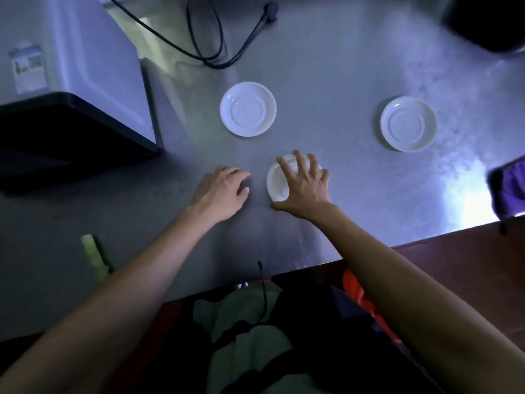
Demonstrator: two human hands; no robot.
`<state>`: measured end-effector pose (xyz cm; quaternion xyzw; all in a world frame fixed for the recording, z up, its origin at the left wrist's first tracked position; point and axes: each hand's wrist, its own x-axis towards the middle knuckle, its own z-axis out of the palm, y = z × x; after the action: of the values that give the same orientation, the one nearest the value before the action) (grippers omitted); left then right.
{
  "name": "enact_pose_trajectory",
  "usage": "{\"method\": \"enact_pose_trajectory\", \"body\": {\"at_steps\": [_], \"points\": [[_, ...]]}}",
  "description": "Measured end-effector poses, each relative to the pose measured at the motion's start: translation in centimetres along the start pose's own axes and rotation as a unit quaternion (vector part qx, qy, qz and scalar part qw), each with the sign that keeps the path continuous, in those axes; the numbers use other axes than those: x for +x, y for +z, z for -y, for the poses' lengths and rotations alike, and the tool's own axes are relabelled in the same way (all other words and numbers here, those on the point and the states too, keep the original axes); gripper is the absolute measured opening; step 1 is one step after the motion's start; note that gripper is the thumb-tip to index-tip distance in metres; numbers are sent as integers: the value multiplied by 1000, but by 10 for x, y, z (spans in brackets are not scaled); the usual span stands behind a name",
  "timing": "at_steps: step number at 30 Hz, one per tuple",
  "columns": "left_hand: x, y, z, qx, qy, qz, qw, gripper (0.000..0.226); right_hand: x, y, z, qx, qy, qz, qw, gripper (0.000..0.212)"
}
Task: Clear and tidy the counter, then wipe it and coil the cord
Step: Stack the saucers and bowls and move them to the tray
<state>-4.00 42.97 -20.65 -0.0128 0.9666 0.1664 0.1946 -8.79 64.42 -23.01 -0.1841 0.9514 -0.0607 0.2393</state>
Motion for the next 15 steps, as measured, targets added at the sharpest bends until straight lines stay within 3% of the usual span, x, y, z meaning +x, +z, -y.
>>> {"method": "enact_pose_trajectory", "body": {"at_steps": [15], "points": [[92, -38, -13, 107, -31, -2, 994, 74, 92, -62, -43, 16, 24, -60, 998, 117]]}}
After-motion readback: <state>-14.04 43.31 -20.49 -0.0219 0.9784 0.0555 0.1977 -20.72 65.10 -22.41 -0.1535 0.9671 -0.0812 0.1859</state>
